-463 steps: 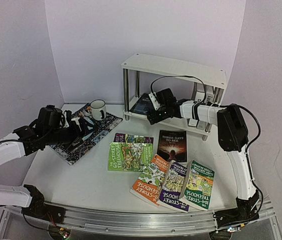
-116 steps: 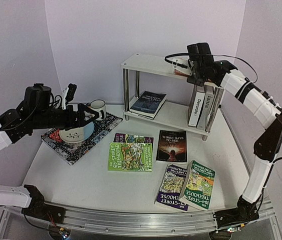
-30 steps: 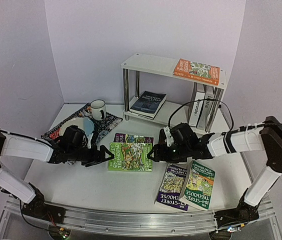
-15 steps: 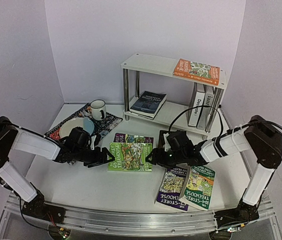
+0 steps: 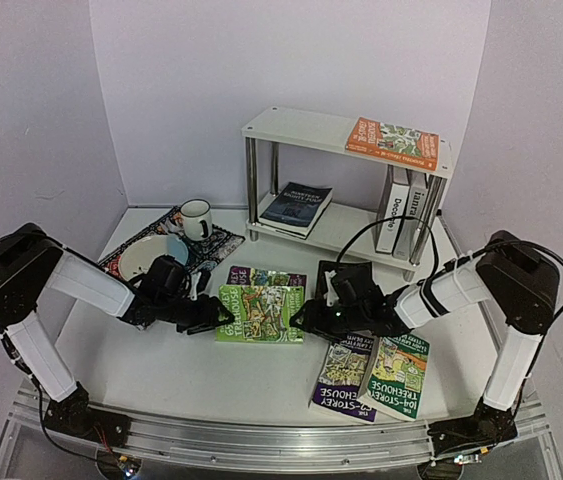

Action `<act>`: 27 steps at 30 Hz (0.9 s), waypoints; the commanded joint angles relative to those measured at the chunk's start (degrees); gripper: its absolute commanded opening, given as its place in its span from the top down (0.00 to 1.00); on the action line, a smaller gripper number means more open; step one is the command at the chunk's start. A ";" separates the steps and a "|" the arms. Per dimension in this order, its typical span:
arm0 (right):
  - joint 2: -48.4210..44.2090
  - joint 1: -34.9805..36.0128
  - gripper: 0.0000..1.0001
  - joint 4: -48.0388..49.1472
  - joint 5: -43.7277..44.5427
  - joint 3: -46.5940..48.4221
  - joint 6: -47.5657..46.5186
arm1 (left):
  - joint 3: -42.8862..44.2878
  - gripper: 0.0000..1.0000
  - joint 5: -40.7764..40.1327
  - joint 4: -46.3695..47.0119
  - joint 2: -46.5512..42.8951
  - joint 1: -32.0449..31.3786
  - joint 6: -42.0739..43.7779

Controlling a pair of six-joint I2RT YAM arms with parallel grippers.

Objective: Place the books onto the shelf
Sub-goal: Pick up the book from the book pile.

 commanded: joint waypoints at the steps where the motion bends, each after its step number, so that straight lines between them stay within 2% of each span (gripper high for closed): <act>1: 1.22 1.03 0.45 1.18 -1.09 0.18 0.66 | 0.12 0.49 3.14 5.63 0.63 0.31 -2.74; 6: 0.79 1.26 0.45 1.69 -1.31 0.15 0.66 | -1.25 0.69 3.16 6.48 -2.19 0.28 -3.23; 10: -1.25 1.28 0.30 1.15 -0.58 -0.53 -0.77 | -2.37 0.86 3.53 6.40 -5.57 0.30 -3.88; 14: -3.39 1.25 0.25 -0.81 -1.23 -0.40 -2.38 | -3.04 1.00 5.26 6.33 -9.11 0.35 -4.76; 19: -7.11 1.24 0.19 -3.94 -1.25 -0.65 -3.03 | -3.20 1.00 9.23 5.92 -14.71 0.48 -6.60; 23: -13.19 1.18 0.04 -9.06 1.74 -1.38 -1.88 | -2.69 1.00 11.41 5.24 -20.18 0.73 -7.94; 27: -18.69 1.15 0.02 -13.50 2.65 -0.77 -0.25 | -1.88 1.00 13.46 4.90 -24.06 1.04 -9.51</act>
